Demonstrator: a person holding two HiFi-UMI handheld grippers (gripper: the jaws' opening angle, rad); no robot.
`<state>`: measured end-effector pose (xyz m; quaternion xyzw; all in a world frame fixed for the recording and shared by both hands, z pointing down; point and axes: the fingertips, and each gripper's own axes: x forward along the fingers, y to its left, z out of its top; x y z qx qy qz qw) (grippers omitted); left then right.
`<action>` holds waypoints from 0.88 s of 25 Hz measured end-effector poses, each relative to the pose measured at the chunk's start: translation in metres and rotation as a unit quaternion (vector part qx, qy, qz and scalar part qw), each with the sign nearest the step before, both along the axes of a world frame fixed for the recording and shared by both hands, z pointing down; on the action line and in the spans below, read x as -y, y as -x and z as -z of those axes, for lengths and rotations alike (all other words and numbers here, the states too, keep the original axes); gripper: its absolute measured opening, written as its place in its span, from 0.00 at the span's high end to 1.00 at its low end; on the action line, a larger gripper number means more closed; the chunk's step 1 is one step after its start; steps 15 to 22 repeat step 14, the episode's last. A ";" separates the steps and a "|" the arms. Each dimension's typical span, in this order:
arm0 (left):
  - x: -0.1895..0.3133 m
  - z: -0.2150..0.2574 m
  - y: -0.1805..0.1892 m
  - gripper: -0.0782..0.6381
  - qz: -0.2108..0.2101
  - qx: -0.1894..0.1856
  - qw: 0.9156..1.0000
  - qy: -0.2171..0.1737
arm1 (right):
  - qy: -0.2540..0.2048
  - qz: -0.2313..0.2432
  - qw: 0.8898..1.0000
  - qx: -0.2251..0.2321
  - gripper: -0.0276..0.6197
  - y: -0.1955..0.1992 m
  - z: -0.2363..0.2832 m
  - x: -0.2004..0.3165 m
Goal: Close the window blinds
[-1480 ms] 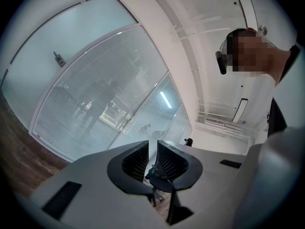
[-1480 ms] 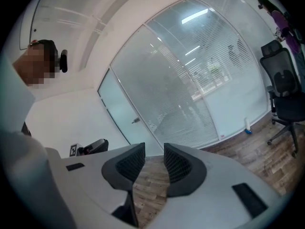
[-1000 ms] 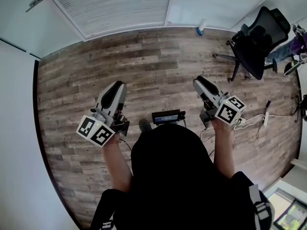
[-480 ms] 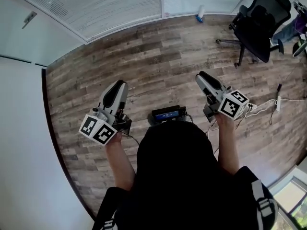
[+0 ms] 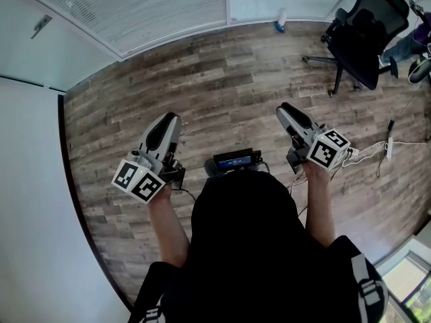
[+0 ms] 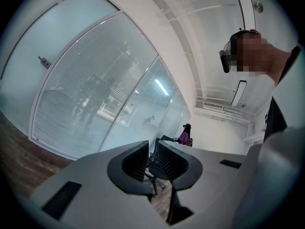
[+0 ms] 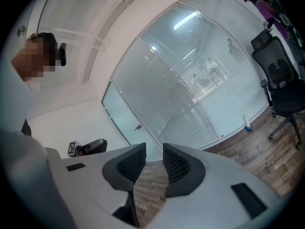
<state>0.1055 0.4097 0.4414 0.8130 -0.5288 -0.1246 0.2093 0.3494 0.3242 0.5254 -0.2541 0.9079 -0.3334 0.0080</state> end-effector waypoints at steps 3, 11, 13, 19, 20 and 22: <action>-0.003 -0.002 0.002 0.80 0.004 -0.001 1.000 0.002 | -0.003 0.009 1.000 -0.004 0.77 0.005 0.000 -0.002; -0.002 -0.006 0.009 0.80 0.012 -0.003 1.000 0.008 | -0.002 0.020 1.000 -0.008 0.77 0.014 -0.001 0.001; -0.002 -0.006 0.009 0.80 0.012 -0.003 1.000 0.009 | -0.003 0.020 1.000 -0.009 0.77 0.014 0.000 0.001; -0.002 -0.006 0.009 0.80 0.011 -0.003 1.000 0.009 | -0.003 0.021 1.000 -0.009 0.77 0.014 0.000 0.001; -0.002 -0.006 0.009 0.80 0.011 -0.003 1.000 0.009 | -0.003 0.021 1.000 -0.009 0.77 0.014 0.000 0.001; -0.002 -0.006 0.009 0.80 0.011 -0.003 1.000 0.009 | -0.003 0.021 1.000 -0.009 0.77 0.014 0.000 0.001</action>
